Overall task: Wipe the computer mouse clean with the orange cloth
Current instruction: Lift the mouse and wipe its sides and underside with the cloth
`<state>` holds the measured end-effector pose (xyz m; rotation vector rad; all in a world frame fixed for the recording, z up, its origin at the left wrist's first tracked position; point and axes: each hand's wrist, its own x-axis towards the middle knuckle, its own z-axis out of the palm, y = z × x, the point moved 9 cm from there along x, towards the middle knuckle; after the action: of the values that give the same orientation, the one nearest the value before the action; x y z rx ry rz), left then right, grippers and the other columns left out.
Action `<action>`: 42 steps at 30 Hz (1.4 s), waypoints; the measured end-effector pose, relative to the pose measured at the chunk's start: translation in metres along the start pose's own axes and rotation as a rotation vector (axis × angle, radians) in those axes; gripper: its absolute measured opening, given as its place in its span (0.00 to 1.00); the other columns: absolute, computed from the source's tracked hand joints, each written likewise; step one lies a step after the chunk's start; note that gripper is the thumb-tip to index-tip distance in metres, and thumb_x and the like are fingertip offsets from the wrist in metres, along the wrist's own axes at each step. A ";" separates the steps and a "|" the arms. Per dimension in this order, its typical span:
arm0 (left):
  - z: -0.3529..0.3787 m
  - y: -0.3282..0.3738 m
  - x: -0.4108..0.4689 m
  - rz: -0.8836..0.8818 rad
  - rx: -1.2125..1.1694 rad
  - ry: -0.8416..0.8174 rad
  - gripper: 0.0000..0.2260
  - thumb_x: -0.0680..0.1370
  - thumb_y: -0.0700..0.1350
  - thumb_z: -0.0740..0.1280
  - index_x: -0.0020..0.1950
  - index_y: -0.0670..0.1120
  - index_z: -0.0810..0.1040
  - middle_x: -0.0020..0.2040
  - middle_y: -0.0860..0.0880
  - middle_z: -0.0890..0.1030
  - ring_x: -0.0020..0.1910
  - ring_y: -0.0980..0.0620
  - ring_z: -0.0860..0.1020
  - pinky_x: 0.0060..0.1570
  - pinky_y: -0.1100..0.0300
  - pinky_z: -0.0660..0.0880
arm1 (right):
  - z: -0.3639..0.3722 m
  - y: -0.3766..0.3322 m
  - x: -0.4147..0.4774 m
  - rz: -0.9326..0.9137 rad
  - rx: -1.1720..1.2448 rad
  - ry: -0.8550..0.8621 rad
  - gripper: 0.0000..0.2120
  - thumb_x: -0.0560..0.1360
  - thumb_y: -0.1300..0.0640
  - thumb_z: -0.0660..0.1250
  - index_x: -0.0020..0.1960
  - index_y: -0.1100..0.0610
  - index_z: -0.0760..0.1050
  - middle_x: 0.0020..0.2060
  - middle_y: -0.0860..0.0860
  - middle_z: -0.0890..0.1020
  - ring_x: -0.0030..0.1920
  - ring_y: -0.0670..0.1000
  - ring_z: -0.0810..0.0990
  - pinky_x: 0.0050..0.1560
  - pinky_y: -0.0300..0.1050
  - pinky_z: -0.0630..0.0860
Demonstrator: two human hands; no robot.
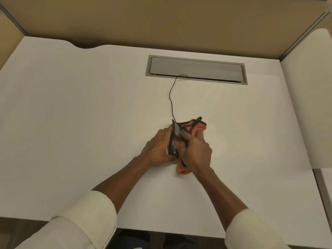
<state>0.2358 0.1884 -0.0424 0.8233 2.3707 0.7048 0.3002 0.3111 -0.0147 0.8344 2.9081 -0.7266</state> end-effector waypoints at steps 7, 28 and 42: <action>0.001 -0.004 0.001 -0.018 -0.003 0.001 0.56 0.66 0.58 0.82 0.84 0.55 0.51 0.77 0.51 0.68 0.75 0.47 0.69 0.67 0.45 0.76 | 0.005 0.006 0.036 -0.021 -0.003 -0.052 0.18 0.81 0.49 0.62 0.69 0.39 0.78 0.59 0.53 0.76 0.49 0.61 0.83 0.48 0.51 0.76; 0.003 -0.003 0.000 -0.024 0.009 -0.019 0.55 0.68 0.58 0.81 0.85 0.53 0.49 0.78 0.49 0.67 0.76 0.46 0.68 0.69 0.44 0.74 | 0.004 0.010 0.027 0.046 0.040 -0.025 0.18 0.80 0.49 0.61 0.68 0.38 0.78 0.60 0.53 0.75 0.49 0.61 0.83 0.52 0.52 0.79; 0.003 -0.004 0.001 -0.013 0.023 -0.009 0.55 0.68 0.59 0.80 0.84 0.54 0.49 0.75 0.51 0.68 0.73 0.48 0.69 0.65 0.45 0.76 | 0.002 0.002 -0.006 -0.008 0.037 0.013 0.18 0.81 0.50 0.64 0.69 0.40 0.79 0.61 0.53 0.74 0.46 0.60 0.83 0.47 0.50 0.78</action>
<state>0.2354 0.1873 -0.0469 0.8189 2.3777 0.6683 0.3060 0.3088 -0.0167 0.8348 2.9197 -0.7808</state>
